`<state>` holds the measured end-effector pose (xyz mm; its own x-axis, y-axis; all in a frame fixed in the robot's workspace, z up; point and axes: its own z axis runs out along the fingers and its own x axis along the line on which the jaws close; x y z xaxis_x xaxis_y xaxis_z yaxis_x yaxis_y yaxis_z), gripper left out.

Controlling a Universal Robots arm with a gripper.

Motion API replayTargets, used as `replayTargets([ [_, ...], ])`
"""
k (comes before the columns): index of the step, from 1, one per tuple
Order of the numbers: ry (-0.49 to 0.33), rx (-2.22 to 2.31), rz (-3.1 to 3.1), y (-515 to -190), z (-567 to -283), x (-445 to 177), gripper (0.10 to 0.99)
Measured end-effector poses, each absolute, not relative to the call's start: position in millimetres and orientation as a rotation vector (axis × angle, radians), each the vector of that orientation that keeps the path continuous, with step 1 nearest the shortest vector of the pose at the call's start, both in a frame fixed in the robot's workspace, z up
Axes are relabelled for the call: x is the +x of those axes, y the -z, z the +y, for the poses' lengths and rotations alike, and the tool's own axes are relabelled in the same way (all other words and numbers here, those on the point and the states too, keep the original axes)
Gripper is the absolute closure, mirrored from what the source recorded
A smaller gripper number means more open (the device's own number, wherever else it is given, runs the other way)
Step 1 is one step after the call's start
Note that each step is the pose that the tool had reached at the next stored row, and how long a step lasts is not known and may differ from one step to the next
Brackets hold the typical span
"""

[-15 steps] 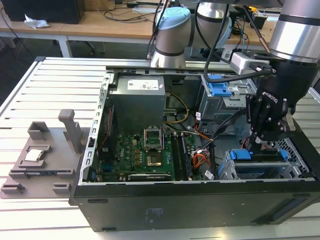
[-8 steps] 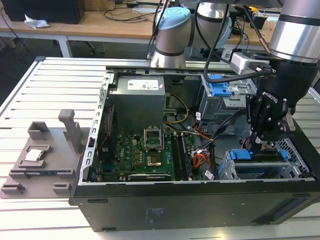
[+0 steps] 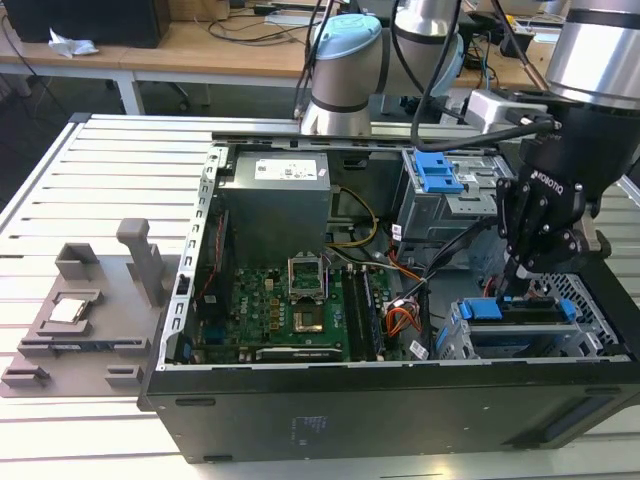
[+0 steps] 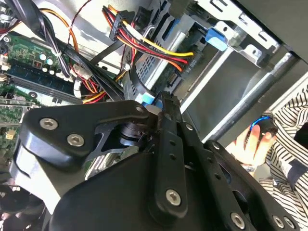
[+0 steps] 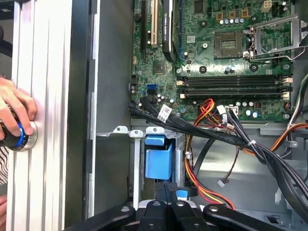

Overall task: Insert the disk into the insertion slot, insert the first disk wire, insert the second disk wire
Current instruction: 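Insert the second disk wire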

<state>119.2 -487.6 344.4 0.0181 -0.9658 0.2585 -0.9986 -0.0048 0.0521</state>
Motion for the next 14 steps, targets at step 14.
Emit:
replayTargets([
  [14,-0.212,2.076,-2.037,-345,-490,134,0.98],
])
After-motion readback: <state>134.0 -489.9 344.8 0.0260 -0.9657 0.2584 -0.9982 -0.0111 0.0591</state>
